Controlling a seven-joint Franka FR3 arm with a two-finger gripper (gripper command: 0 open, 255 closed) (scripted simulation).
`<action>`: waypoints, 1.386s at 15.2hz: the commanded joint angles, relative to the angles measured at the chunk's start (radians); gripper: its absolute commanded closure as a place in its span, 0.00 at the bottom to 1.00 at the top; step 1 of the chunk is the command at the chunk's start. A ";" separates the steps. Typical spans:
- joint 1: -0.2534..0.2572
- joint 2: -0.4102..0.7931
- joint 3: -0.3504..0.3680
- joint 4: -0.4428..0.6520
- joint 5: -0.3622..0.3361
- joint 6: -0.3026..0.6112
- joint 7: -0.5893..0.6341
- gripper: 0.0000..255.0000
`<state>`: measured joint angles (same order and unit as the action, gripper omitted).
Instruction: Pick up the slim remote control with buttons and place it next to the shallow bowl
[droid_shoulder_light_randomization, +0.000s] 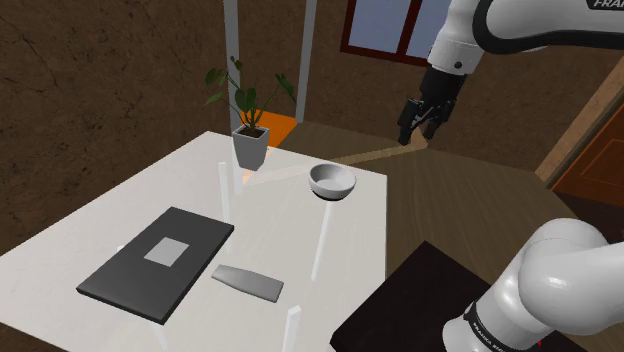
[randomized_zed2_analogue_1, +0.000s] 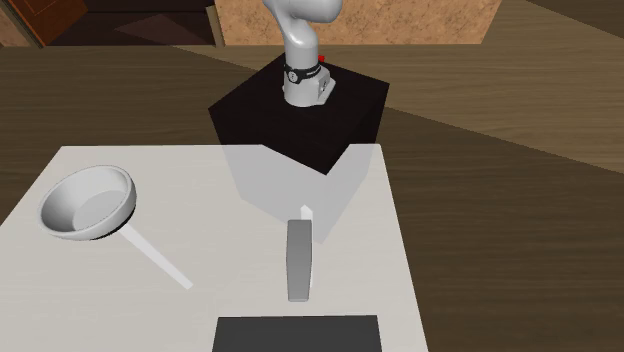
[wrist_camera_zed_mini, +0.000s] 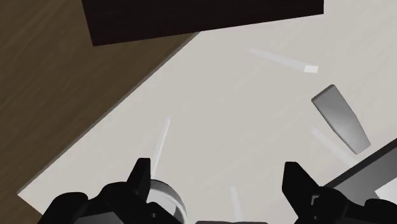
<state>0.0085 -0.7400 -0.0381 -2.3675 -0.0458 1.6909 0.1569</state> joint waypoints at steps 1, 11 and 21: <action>0.000 0.000 0.000 0.000 0.000 0.000 0.000 0.00; 0.086 0.238 0.060 -0.069 0.035 0.291 -0.031 0.00; 0.159 0.548 0.130 -0.032 0.044 0.548 -0.056 0.00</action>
<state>0.1584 -0.2294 0.0808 -2.4145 -0.0019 2.2170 0.0980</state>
